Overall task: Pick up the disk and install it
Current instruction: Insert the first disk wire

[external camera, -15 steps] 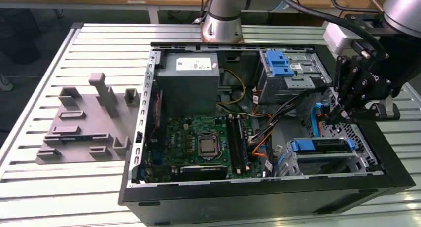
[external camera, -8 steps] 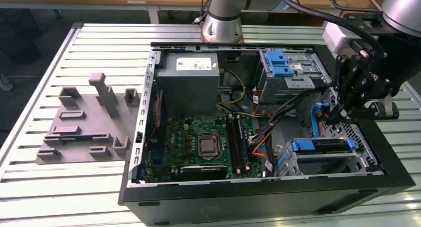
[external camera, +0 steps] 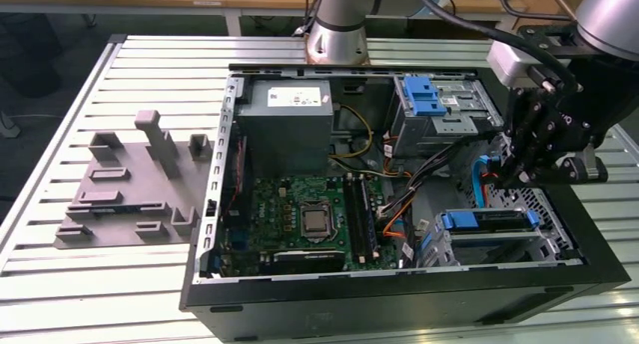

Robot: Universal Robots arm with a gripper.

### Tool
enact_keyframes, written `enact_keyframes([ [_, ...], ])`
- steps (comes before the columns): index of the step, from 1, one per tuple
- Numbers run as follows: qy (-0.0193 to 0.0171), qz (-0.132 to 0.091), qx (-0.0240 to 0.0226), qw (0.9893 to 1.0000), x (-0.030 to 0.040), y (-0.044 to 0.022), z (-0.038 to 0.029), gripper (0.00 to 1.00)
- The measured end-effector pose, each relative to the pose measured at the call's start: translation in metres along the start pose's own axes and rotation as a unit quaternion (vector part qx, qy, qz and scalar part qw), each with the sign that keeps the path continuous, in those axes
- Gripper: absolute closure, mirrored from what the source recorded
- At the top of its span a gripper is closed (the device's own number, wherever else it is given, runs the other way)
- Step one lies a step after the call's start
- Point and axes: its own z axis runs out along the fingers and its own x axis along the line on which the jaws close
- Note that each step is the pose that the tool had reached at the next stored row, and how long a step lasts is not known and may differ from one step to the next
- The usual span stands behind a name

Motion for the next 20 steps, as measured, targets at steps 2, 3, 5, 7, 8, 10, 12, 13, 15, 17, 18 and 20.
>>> enact_keyframes([
  [2,-0.0001,0.000,0.0007,1.0000,0.0000,0.0020,0.0007,0.76],
  [3,0.0000,0.000,0.0010,1.0000,-0.0003,0.0026,0.0012,0.76],
  [5,0.0000,0.001,0.0011,1.0000,-0.0016,0.0028,0.0025,0.76],
  [7,0.0000,0.001,0.0012,1.0000,-0.0034,0.0029,0.0036,0.76],
  [8,0.0000,0.001,0.0011,1.0000,-0.0043,0.0030,0.0041,0.76],
  [10,-0.0001,0.001,0.0012,1.0000,-0.0051,0.0031,0.0052,0.76],
  [12,0.0002,0.002,0.0020,1.0000,-0.0051,0.0031,0.0062,0.76],
  [13,0.0010,0.002,0.0030,1.0000,-0.0052,0.0032,0.0068,0.76],
  [15,0.0044,0.003,0.0059,1.0000,-0.0051,0.0032,0.0081,0.84],
  [17,0.0077,0.003,0.0087,0.9999,-0.0051,0.0032,0.0090,0.84],
  [18,0.0082,0.002,0.0089,0.9999,-0.0051,0.0031,0.0090,0.84],
  [20,0.0089,0.002,0.0090,0.9999,-0.0051,0.0032,0.0089,0.84],
])
